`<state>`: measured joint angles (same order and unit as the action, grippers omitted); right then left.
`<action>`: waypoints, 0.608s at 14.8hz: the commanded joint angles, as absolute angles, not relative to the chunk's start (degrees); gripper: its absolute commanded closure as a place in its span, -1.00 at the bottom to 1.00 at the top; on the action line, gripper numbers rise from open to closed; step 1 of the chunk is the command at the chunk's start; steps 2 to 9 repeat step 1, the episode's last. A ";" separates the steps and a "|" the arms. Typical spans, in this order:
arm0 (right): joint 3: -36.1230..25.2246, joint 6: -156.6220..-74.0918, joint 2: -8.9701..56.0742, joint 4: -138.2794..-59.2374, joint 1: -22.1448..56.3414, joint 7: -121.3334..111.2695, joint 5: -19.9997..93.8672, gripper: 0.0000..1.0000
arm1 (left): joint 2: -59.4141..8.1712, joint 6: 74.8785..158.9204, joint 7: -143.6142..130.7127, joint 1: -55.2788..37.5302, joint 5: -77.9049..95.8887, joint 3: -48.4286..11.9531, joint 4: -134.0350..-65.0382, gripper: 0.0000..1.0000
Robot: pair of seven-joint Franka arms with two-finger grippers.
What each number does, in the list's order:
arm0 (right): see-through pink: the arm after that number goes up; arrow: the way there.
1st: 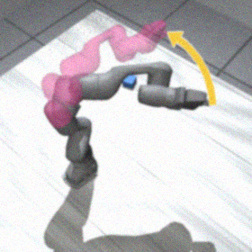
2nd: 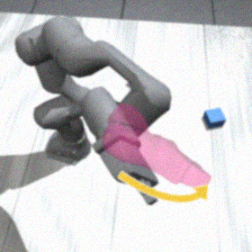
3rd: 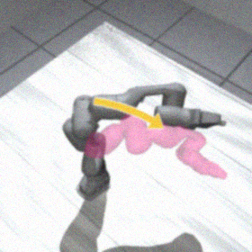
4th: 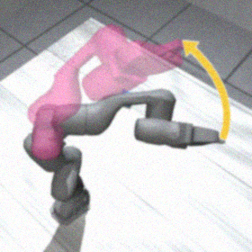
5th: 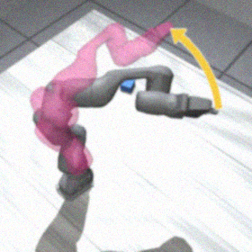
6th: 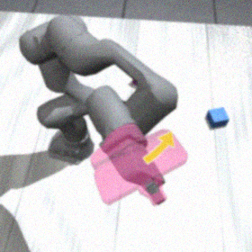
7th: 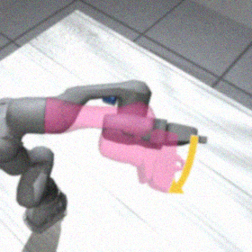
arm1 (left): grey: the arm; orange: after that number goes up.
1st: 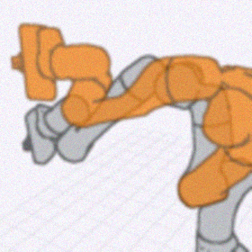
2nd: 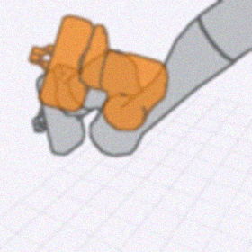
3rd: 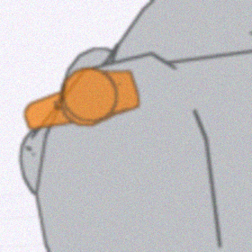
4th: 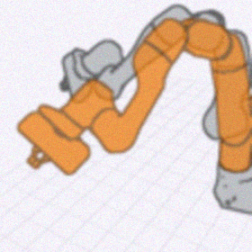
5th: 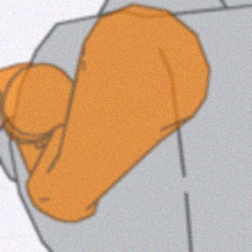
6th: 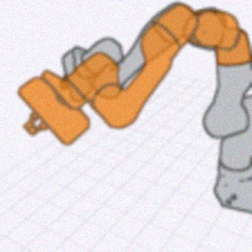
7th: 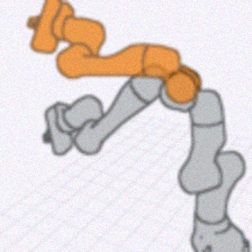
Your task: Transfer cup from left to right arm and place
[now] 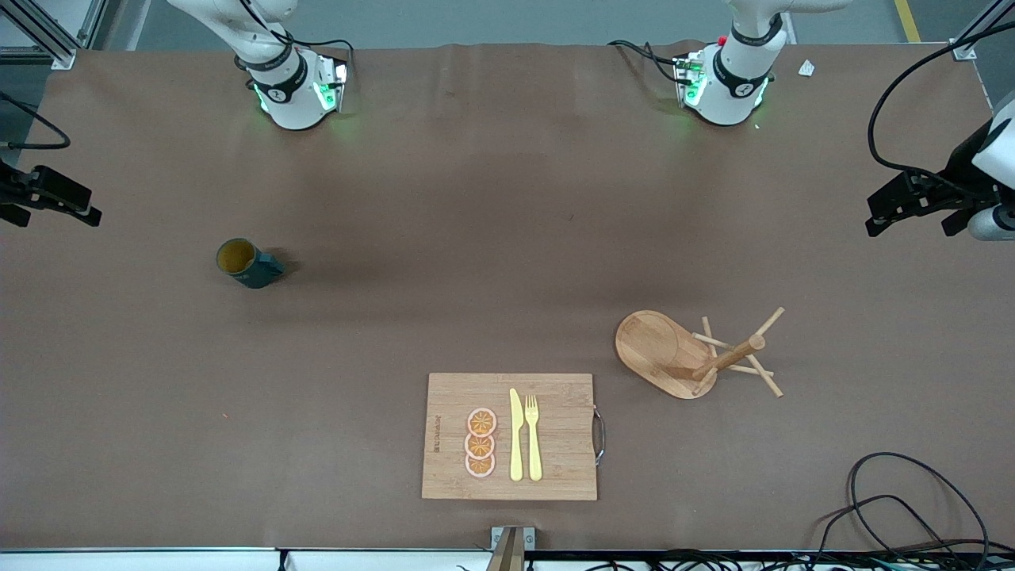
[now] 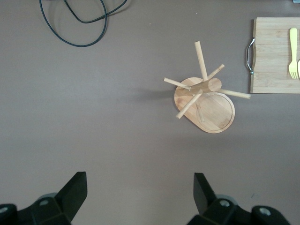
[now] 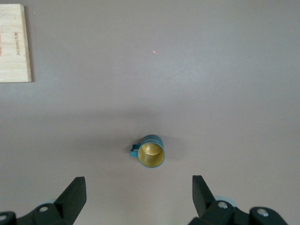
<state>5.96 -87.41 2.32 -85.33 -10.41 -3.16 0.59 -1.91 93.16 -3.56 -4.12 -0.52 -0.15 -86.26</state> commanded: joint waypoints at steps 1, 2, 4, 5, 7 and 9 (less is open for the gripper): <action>5.98 -89.47 2.29 -87.01 -10.72 -2.20 -0.61 -1.00 | -2.99 92.99 -3.43 -4.04 -0.09 -0.18 -84.46 -1.00; 5.98 -89.47 2.29 -87.01 -10.72 -2.20 -0.61 -1.00 | -2.99 92.99 -3.43 -4.04 -0.09 -0.18 -84.46 -1.00; 5.98 -89.47 2.29 -87.01 -10.72 -2.20 -0.61 -1.00 | -2.99 92.99 -3.43 -4.04 -0.09 -0.18 -84.46 -1.00; 5.98 -89.47 2.29 -87.01 -10.72 -2.20 -0.61 -1.00 | -2.99 92.99 -3.43 -4.04 -0.09 -0.18 -84.46 -1.00; 5.98 -89.47 2.29 -87.01 -10.72 -2.20 -0.61 -1.00 | -2.99 92.99 -3.43 -4.04 -0.09 -0.18 -84.46 -1.00; 5.98 -89.47 2.29 -87.01 -10.72 -2.20 -0.61 -1.00 | -2.99 92.99 -3.43 -4.04 -0.09 -0.18 -84.46 -1.00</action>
